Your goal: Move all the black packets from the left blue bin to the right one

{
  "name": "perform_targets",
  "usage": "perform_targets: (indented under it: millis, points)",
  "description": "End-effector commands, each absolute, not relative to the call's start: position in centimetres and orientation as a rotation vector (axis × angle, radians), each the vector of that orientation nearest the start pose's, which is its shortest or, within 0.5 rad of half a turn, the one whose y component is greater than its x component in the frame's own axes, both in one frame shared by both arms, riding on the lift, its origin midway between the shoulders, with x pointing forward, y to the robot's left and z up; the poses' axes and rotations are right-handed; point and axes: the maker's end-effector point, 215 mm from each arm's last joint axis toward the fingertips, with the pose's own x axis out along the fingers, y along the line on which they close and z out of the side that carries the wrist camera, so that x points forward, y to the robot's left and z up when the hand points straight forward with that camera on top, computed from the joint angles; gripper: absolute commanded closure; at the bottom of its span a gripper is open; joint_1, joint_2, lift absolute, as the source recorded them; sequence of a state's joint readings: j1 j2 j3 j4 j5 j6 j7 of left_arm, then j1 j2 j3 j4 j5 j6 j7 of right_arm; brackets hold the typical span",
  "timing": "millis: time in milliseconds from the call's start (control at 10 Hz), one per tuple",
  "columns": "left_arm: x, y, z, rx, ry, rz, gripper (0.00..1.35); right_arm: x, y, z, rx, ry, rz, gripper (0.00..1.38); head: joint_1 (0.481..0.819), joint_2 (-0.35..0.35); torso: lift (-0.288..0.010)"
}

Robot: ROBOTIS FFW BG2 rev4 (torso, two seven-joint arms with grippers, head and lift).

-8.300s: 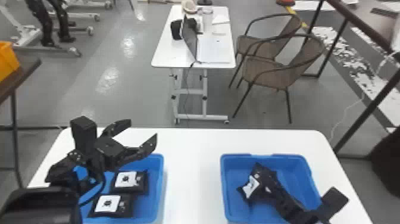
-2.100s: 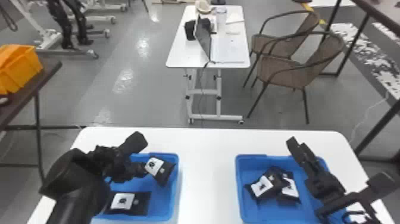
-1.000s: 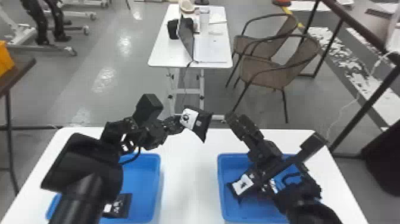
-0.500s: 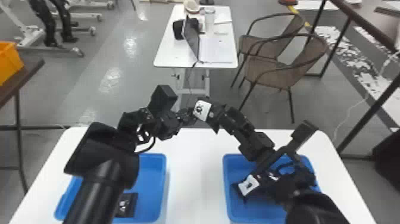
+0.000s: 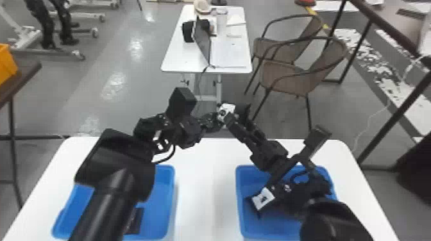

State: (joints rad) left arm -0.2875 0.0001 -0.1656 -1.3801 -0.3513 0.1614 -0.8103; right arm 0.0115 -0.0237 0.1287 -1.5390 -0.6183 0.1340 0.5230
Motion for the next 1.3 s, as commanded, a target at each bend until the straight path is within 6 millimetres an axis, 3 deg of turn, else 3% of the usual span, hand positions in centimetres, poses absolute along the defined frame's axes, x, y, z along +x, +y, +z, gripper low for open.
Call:
perform_targets:
  millis: [0, 200, 300, 400, 500, 600, 700, 800, 1000, 1200]
  points:
    - [59.1, 0.7, -36.5, 0.354, 0.190, -0.926, 1.19, 54.6, -5.6, -33.8, 0.619, 0.060, 0.653, 1.01, 0.695, -0.037, 0.000]
    - [59.1, 1.0, -36.7, 0.337, 0.196, -0.922, 1.18, 54.8, -6.4, -33.6, 0.606, 0.040, 0.617, 1.28, 0.695, -0.046, 0.000]
    - [59.1, 1.5, -36.9, 0.314, 0.192, -0.902, 0.94, 54.8, -7.3, -33.4, 0.612, 0.024, 0.588, 1.28, 0.695, -0.050, 0.000]
    - [59.1, 2.7, -37.2, 0.287, 0.189, -0.866, 0.49, 54.8, -8.2, -33.5, 0.612, 0.017, 0.569, 1.28, 0.695, -0.054, 0.000]
    - [59.1, 4.2, -37.3, 0.266, 0.183, -0.838, 0.14, 54.8, -9.7, -33.9, 0.610, 0.017, 0.539, 1.28, 0.695, -0.053, 0.000]
    - [58.9, 6.2, -37.3, 0.249, 0.182, -0.804, 0.07, 54.7, -11.7, -34.6, 0.608, 0.020, 0.493, 1.28, 0.695, -0.052, 0.000]
    - [58.6, 8.6, -37.5, 0.227, 0.185, -0.761, 0.11, 54.1, -14.0, -35.9, 0.602, 0.038, 0.449, 1.28, 0.695, -0.053, 0.000]
    - [57.9, 11.5, -38.2, 0.183, 0.200, -0.714, 0.00, 53.4, -16.0, -37.5, 0.609, 0.061, 0.409, 1.28, 0.695, -0.054, 0.000]
    - [55.3, 16.6, -40.1, 0.132, 0.246, -0.623, 0.00, 51.4, -19.7, -41.1, 0.634, 0.119, 0.328, 1.28, 0.695, -0.046, 0.000]
    - [52.7, 19.3, -42.0, 0.091, 0.297, -0.584, 0.00, 49.0, -23.5, -44.2, 0.693, 0.171, 0.250, 1.28, 0.695, -0.035, 0.000]
